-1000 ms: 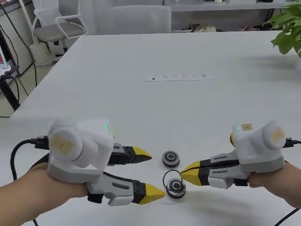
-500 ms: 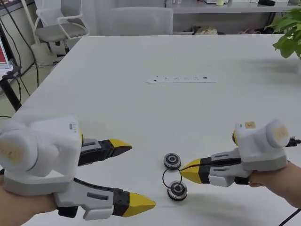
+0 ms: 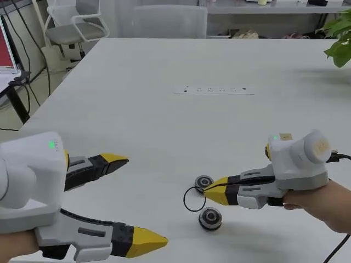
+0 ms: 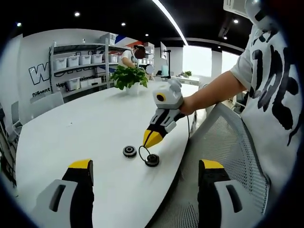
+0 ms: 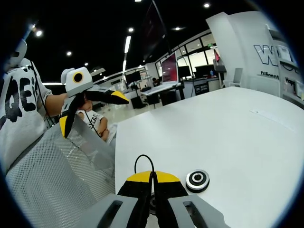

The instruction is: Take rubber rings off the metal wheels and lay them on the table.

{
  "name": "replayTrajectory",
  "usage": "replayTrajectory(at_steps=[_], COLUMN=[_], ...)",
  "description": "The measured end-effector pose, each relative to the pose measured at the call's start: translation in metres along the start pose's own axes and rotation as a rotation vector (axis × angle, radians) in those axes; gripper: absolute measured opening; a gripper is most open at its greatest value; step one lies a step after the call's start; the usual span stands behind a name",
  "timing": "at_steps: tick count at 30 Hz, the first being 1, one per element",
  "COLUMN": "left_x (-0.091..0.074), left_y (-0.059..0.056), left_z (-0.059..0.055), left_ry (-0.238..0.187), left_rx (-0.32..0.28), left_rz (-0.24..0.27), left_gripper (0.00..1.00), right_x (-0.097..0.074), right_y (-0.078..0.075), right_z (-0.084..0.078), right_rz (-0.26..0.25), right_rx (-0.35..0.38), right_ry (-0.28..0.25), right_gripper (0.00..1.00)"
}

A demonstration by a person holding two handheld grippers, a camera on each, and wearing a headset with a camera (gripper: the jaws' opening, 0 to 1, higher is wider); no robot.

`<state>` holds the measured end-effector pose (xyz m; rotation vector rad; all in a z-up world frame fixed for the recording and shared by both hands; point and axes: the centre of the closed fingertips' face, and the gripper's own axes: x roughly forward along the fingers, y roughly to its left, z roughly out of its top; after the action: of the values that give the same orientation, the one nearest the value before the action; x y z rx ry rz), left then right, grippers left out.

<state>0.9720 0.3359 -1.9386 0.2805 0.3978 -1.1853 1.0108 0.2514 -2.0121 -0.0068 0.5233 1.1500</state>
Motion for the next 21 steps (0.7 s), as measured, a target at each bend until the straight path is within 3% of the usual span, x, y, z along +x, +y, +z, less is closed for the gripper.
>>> replayTrajectory(at_steps=[10,21], left_x=[-0.014,-0.024], left_y=[0.003,0.007], left_z=[-0.003,-0.003], left_ry=[-0.005,-0.013], left_rx=[-0.02,-0.027], left_rz=[0.033,0.065], left_gripper=[0.98,0.99], right_x=[0.011,0.026], right_y=[0.0,0.002], right_z=[0.001,-0.002], right_rz=[0.011,0.018], right_rx=[-0.012,-0.023], right_ry=[0.02,0.05], right_gripper=[0.0,0.0])
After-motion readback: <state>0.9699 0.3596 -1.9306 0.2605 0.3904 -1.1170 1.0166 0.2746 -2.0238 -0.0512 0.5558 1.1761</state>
